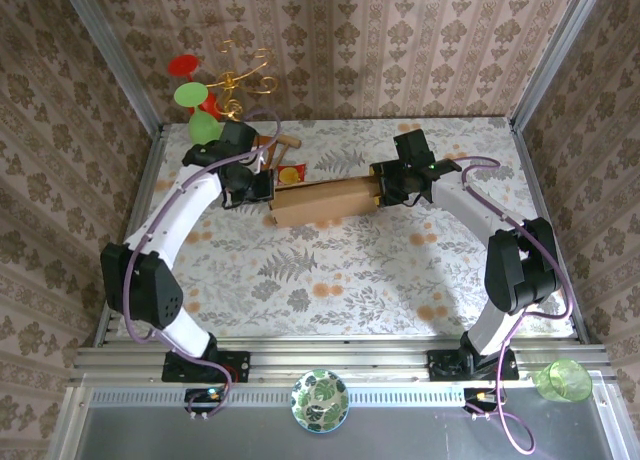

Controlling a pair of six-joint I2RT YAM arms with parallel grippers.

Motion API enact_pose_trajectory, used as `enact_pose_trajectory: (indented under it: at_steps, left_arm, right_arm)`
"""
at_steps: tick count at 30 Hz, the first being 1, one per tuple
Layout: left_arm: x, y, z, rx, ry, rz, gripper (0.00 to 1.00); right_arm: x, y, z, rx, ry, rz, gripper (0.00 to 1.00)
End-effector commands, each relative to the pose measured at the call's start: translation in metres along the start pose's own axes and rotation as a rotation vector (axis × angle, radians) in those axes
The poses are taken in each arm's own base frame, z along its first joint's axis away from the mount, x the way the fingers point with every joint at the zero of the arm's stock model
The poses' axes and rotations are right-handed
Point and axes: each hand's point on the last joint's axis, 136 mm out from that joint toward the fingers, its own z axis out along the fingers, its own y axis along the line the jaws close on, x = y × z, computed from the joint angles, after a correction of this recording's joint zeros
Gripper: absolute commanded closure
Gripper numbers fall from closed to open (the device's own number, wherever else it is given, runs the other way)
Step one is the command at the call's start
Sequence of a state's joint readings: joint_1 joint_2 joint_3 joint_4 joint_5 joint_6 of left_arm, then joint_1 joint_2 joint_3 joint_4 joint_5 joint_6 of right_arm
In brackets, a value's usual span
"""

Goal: Fold the paper box

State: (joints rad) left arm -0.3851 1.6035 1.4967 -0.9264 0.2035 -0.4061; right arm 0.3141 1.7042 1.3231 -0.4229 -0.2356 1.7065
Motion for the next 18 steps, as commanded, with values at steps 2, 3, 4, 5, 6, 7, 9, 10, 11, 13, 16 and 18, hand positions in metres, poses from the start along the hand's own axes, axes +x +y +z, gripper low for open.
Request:
enact_pose_trajectory:
  at_steps: [2,3,4,5,6,7,9,10,11,13,16,18]
  left_arm:
    - [0.007,0.009,0.015,-0.02,0.009,-0.03,1.0]
    - [0.006,0.009,0.017,-0.018,0.004,-0.03,1.0]
    - [0.006,0.01,0.017,-0.019,-0.001,-0.031,1.0]
    - [0.006,0.01,0.019,-0.018,-0.007,-0.029,1.0]
    - [0.006,0.011,0.02,-0.021,-0.013,-0.03,1.0]
    - [0.006,0.012,0.022,-0.019,-0.019,-0.029,1.0]
    - [0.006,0.013,0.024,-0.017,-0.031,-0.025,1.0]
    - [0.005,0.013,0.025,-0.016,-0.036,-0.024,1.0]
    - [0.004,0.013,0.025,-0.016,-0.044,-0.02,1.0]
    - [0.005,0.016,0.028,-0.025,-0.048,-0.015,1.0]
    - [0.01,0.022,0.034,-0.051,-0.029,-0.009,1.0]
    - [0.015,0.026,0.039,-0.072,-0.012,-0.008,1.0]
  right_arm:
    - [-0.01,-0.017,0.013,0.073,-0.033,0.033,0.42]
    - [-0.01,-0.017,0.013,0.073,-0.034,0.034,0.42]
    - [-0.01,-0.017,0.013,0.073,-0.034,0.033,0.42]
    - [-0.01,-0.017,0.013,0.073,-0.032,0.034,0.42]
    - [-0.01,-0.017,0.014,0.073,-0.032,0.036,0.42]
    - [-0.01,-0.017,0.014,0.074,-0.032,0.037,0.42]
    - [-0.01,-0.018,0.015,0.076,-0.031,0.037,0.42]
    - [-0.012,-0.017,0.015,0.075,-0.031,0.039,0.42]
    - [-0.011,-0.018,0.016,0.077,-0.031,0.038,0.42]
    - [-0.012,-0.018,0.016,0.078,-0.031,0.039,0.42]
    - [-0.012,-0.018,0.017,0.081,-0.029,0.041,0.41]
    - [-0.013,-0.017,0.016,0.082,-0.029,0.043,0.4]
